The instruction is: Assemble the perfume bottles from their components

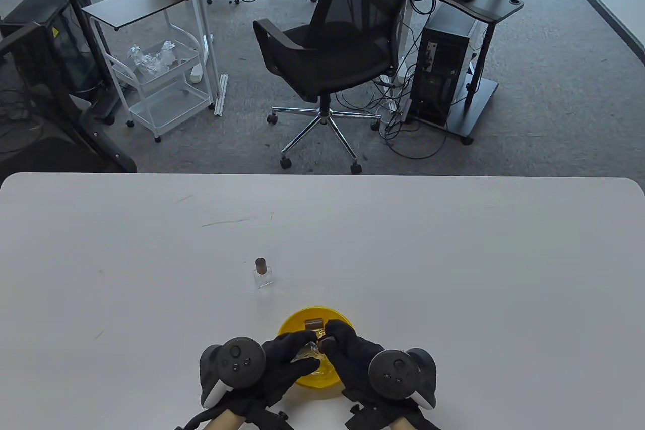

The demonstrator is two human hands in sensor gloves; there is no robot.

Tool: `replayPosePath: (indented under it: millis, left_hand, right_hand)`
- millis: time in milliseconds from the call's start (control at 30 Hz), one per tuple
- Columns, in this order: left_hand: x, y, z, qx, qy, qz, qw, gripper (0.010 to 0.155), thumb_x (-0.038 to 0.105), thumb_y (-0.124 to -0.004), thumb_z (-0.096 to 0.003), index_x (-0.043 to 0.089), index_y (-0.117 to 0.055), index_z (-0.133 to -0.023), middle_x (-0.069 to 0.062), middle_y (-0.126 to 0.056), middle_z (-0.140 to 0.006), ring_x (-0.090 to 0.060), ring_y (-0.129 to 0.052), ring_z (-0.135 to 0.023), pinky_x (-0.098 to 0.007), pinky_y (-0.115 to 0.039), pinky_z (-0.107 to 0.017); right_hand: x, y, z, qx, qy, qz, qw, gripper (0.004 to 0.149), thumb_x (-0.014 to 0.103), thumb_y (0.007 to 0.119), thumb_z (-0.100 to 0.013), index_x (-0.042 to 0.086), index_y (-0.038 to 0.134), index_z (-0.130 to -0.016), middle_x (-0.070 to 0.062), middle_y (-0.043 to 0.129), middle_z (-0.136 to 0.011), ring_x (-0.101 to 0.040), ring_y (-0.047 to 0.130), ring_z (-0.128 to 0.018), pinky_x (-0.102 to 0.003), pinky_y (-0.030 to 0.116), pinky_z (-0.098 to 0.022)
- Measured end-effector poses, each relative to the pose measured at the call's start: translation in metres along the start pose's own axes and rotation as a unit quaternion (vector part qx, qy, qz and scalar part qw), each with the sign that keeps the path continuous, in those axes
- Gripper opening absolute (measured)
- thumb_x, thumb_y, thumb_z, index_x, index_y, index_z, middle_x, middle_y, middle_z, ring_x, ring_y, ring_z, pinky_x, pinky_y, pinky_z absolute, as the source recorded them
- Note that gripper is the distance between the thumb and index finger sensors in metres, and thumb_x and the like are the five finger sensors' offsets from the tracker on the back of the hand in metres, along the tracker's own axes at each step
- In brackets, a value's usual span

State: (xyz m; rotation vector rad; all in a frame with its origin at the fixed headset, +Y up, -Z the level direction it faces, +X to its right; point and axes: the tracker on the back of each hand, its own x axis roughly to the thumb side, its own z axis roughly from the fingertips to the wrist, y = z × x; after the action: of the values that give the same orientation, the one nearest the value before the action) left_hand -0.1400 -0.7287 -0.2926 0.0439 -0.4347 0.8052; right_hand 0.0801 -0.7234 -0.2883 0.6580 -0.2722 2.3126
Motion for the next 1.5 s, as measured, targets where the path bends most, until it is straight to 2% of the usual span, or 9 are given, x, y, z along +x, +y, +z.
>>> replayPosePath:
  millis: [167,300,367,433,533,767,933,1167,1500]
  left_hand:
    - [0.001,0.000,0.000,0.006,0.006,-0.002,1.000,0.055,0.041,-0.087,-0.0449,0.020,-0.081,-0.095,-0.009,-0.092,-0.084,-0.029,-0.100,-0.056,-0.034,-0.088,-0.041]
    - [-0.001,0.002,0.000,0.007,0.015,0.007,1.000,0.054,0.039,-0.087,-0.0457,0.019,-0.080,-0.096,-0.009,-0.091,-0.085,-0.030,-0.099,-0.057,-0.035,-0.088,-0.042]
    - [0.000,0.002,0.001,0.007,0.011,0.006,1.000,0.054,0.039,-0.086,-0.0458,0.019,-0.079,-0.096,-0.010,-0.091,-0.086,-0.030,-0.099,-0.057,-0.035,-0.088,-0.042]
    - [0.004,0.000,0.001,0.008,0.002,0.001,1.000,0.054,0.039,-0.086,-0.0460,0.018,-0.080,-0.096,-0.010,-0.092,-0.085,-0.030,-0.100,-0.056,-0.035,-0.089,-0.041]
    - [0.005,0.001,0.002,0.020,0.003,-0.002,1.000,0.054,0.041,-0.086,-0.0456,0.017,-0.081,-0.094,-0.009,-0.093,-0.083,-0.028,-0.102,-0.053,-0.033,-0.091,-0.038]
    - [0.004,0.001,0.003,0.031,0.015,0.008,0.999,0.055,0.042,-0.085,-0.0460,0.017,-0.080,-0.094,-0.009,-0.093,-0.082,-0.027,-0.103,-0.053,-0.032,-0.090,-0.038]
    - [-0.002,0.003,0.004,0.046,0.045,0.008,0.998,0.053,0.047,-0.089,-0.0429,0.025,-0.086,-0.091,-0.002,-0.099,-0.080,-0.022,-0.104,-0.059,-0.033,-0.090,-0.043]
    - [-0.003,0.003,0.003,0.041,0.043,0.017,0.998,0.053,0.047,-0.089,-0.0427,0.023,-0.087,-0.090,-0.002,-0.100,-0.078,-0.022,-0.104,-0.059,-0.033,-0.090,-0.043]
    - [0.003,0.001,0.003,0.054,0.041,0.044,0.997,0.052,0.044,-0.089,-0.0430,0.020,-0.087,-0.089,-0.005,-0.100,-0.077,-0.024,-0.104,-0.057,-0.034,-0.090,-0.041]
  right_hand:
    - [0.004,0.001,-0.001,0.034,-0.018,0.020,0.999,0.055,0.030,0.061,-0.064,0.000,0.048,-0.107,-0.020,0.084,-0.095,-0.044,0.083,-0.080,-0.060,0.067,-0.058]
    - [0.010,0.009,-0.003,0.110,-0.039,0.054,0.992,0.074,0.027,0.066,-0.063,-0.004,0.019,-0.109,-0.032,0.048,-0.112,-0.057,0.048,-0.096,-0.063,0.060,-0.062]
    - [0.013,0.015,-0.004,0.138,-0.041,0.081,0.986,0.087,0.029,0.074,-0.061,-0.006,0.009,-0.107,-0.036,0.031,-0.113,-0.060,0.035,-0.098,-0.067,0.054,-0.064]
    - [0.017,0.020,-0.006,0.155,-0.037,0.111,0.981,0.103,0.038,0.079,-0.058,-0.007,-0.003,-0.102,-0.038,0.015,-0.111,-0.062,0.029,-0.097,-0.069,0.051,-0.065]
    - [0.022,0.025,-0.009,0.129,-0.030,0.140,0.981,0.113,0.047,0.082,-0.054,-0.009,-0.006,-0.100,-0.041,0.008,-0.108,-0.064,0.025,-0.096,-0.070,0.049,-0.065]
    - [0.027,0.037,-0.014,0.074,-0.018,0.206,0.976,0.120,0.056,0.080,-0.051,-0.012,-0.006,-0.099,-0.044,0.005,-0.107,-0.066,0.024,-0.095,-0.069,0.049,-0.065]
    - [0.028,0.040,-0.014,0.068,-0.025,0.231,0.970,0.120,0.059,0.078,-0.051,-0.013,-0.005,-0.099,-0.044,0.007,-0.107,-0.066,0.026,-0.095,-0.069,0.049,-0.066]
    - [0.028,0.038,-0.013,0.041,-0.052,0.251,0.966,0.118,0.063,0.079,-0.049,-0.017,0.011,-0.103,-0.044,0.032,-0.107,-0.063,0.051,-0.092,-0.063,0.060,-0.063]
    - [0.029,0.034,-0.010,0.014,-0.062,0.263,0.963,0.115,0.064,0.078,-0.048,-0.017,0.018,-0.102,-0.042,0.044,-0.102,-0.056,0.068,-0.085,-0.057,0.068,-0.059]
